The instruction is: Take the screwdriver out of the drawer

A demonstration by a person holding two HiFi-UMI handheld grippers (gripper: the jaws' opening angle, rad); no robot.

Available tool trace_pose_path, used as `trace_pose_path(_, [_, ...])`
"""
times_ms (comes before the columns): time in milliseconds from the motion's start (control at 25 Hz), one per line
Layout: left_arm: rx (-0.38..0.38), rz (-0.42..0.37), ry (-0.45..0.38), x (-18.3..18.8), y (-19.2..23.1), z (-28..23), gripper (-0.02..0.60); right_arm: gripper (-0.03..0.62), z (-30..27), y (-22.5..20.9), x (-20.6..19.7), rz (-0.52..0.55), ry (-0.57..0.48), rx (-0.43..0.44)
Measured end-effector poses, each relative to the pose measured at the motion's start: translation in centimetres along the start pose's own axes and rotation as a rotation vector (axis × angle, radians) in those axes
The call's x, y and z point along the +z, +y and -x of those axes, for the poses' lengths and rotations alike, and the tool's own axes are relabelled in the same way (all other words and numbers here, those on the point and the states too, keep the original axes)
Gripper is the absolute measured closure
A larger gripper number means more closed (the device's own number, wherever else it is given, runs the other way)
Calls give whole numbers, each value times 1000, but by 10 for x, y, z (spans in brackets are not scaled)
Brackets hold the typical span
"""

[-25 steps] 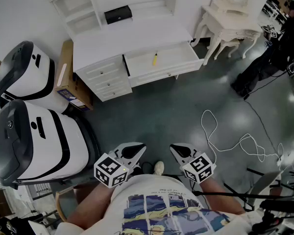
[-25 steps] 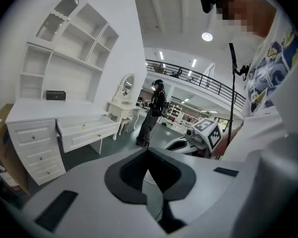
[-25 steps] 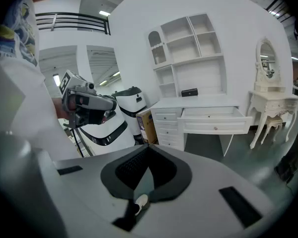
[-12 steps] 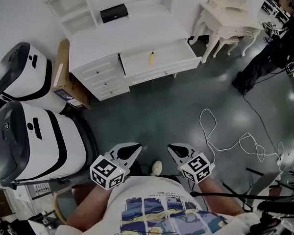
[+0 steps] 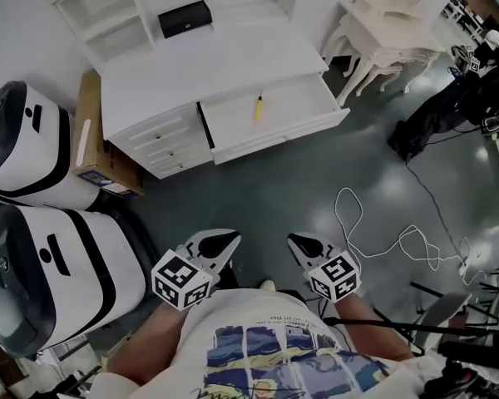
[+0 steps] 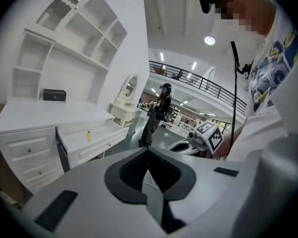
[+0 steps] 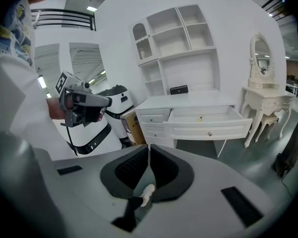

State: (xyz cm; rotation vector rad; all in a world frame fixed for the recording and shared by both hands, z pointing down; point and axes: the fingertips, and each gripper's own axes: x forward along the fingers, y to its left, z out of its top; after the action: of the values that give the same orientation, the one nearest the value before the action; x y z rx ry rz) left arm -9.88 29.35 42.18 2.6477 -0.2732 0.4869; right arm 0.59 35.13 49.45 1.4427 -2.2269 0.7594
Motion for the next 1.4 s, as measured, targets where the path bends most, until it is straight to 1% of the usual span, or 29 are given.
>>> trace_pose_path(120, [-29,-4,-8,24,40,0,568,568,-35,-21,32,2,20,-34])
trace_pose_path(200, [-50,-18,-6,37,64,2,568,566,-56,-36,52,-18,23,-62])
trace_pose_path(280, [-66,-35,-4,46,87,6,568,566,-76,-46,69,-23,21,-85])
trace_pose_path(360, [-68,-34,-3,53,111,8,568,562,-96,-58,86,-17,21,-107])
trace_pose_path(400, [-64,-25,-5,56,122,9,568,549,-105,-65,94,-22,22,-117])
trace_pose_path(440, [-58,-13,-11,59,130,9,568,521,-113,-73,100,-33,24,-124])
trace_pose_path(480, [-51,-2,-19,63,137,9,566,473,-121,-80,106,-45,25,-129])
trace_pose_path(520, [-42,7,-29,68,143,8,566,470,-129,-89,113,-52,26,-132])
trace_pose_path(640, [-9,33,-59,80,163,1,566,471,-157,-124,133,-47,35,-144])
trace_pose_path(760, [38,47,-73,91,184,-8,566,471,-192,-163,150,-45,46,-138])
trace_pose_path(840, [82,54,-79,102,200,-16,566,471,-216,-191,161,-47,58,-126])
trace_pose_path(1000, [177,71,-99,133,225,-36,566,471,-262,-244,174,-85,107,-83])
trace_pose_path(1080, [216,84,-114,148,235,-48,566,471,-286,-269,172,-105,139,-69])
trace_pose_path(1200, [267,97,-124,164,244,-64,566,457,-321,-302,158,-143,212,-58])
trace_pose_path(1320, [312,93,-124,176,254,-74,566,430,-348,-331,144,-170,288,-74])
trace_pose_path(1400, [353,108,-124,181,259,-75,566,419,-363,-343,137,-172,335,-80])
